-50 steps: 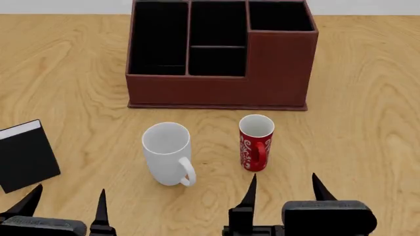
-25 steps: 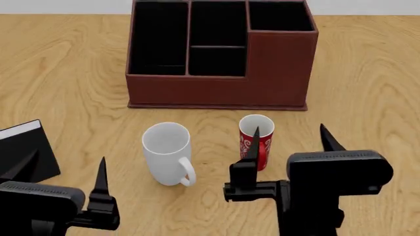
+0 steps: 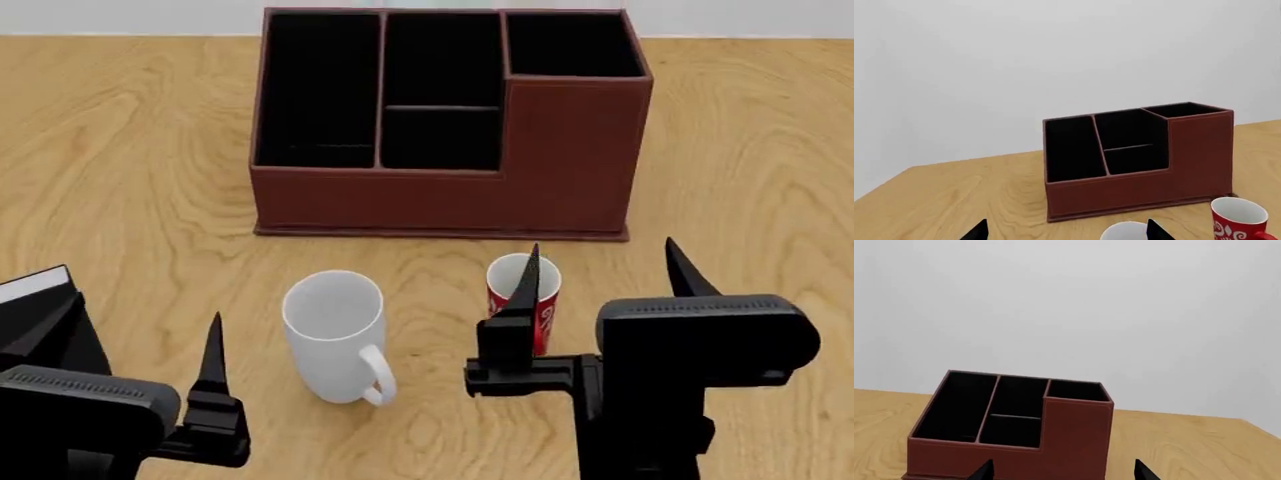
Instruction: Pick up the white mug and place it to the right of the caddy.
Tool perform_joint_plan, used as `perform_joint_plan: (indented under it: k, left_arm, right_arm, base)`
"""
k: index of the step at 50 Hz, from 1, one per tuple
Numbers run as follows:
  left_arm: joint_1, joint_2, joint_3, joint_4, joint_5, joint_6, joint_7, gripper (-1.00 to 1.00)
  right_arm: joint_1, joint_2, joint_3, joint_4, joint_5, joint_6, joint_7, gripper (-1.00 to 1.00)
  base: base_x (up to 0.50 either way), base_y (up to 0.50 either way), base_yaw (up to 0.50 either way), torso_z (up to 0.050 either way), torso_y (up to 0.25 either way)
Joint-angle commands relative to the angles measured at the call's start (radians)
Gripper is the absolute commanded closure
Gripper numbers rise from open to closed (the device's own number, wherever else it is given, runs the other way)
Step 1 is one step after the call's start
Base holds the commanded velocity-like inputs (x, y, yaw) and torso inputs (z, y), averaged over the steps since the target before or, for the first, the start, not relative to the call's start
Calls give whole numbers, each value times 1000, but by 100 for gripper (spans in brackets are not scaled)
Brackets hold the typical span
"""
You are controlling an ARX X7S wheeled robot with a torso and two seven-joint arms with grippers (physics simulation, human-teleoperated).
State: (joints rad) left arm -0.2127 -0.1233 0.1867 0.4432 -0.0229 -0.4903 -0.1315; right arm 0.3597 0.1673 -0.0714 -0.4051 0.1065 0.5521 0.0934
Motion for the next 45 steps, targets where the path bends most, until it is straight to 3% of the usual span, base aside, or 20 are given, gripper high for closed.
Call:
perform_joint_plan:
  k: [1,45]
  left_arm:
    - [-3,-9,17,4,-7,2,-9,-100]
    - [11,-44,37,58,-30,0,-49,-100]
  right_arm:
    - [1,9,-5,-5,4,-2,8,-100]
    - [-10,39,-20,-62,24,17,34,-100]
  base:
    - [258,0,0,0,0]
    - [256,-13,0,0,0]
